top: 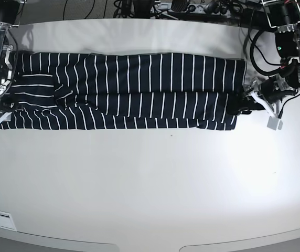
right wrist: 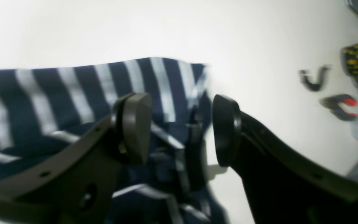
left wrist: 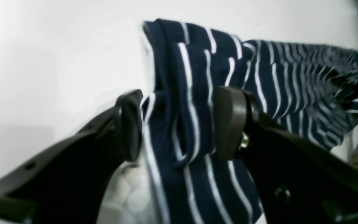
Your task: Fold the T-shirt properly
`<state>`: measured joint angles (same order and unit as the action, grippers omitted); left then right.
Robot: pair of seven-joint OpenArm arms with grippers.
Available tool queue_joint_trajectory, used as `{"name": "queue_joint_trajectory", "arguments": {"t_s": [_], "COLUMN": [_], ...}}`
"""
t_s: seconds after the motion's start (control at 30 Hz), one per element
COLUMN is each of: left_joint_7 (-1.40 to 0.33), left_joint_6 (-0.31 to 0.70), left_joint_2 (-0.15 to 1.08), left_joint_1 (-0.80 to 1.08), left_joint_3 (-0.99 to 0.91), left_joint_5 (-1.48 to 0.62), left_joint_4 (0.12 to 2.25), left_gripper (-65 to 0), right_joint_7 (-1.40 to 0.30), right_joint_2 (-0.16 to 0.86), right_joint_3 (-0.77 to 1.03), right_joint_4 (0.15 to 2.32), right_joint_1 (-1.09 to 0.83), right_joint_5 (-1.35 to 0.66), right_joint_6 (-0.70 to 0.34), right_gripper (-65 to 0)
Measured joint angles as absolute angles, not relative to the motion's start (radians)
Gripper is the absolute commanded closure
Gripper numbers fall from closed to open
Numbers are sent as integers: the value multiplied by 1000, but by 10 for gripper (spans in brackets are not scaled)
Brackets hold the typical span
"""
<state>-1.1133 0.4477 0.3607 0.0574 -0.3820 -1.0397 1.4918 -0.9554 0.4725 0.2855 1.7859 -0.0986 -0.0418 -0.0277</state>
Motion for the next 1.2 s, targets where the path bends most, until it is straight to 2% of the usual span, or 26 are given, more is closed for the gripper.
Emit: {"name": "queue_joint_trajectory", "arguments": {"t_s": [0.23, 0.43, 0.6, 0.73, 0.93, 1.2], "left_joint_7": [-1120, -1118, -1065, -1061, -1055, -1040], "left_joint_6": [448, 445, 384, 377, 374, 401], "left_joint_2": [352, 355, 353, 352, 346, 263], "left_joint_1": [50, 56, 54, 53, 65, 72], "left_joint_3": [-416, -445, -445, -443, -369, -265], "left_joint_5": [-1036, -1015, -929, -923, -947, -999], "left_joint_4": [1492, 1491, 1497, 1497, 1499, 1505], "left_gripper": [-369, -369, -369, -369, -369, -369], "right_joint_7": [-955, -955, -962, -963, -963, -963], "right_joint_2": [553, 565, 564, 564, 564, 575], "right_joint_3": [402, 455, 455, 455, 455, 455], "right_joint_4": [1787, 1787, 1787, 1787, 1787, 1787], "right_joint_1": [-97, -97, -97, -97, -97, -97], "right_joint_5": [-167, -199, -200, -200, -200, -200], "right_joint_6": [-65, -84, -94, -94, -94, -94], "right_gripper": [-343, -343, -343, -343, -343, -343]}}
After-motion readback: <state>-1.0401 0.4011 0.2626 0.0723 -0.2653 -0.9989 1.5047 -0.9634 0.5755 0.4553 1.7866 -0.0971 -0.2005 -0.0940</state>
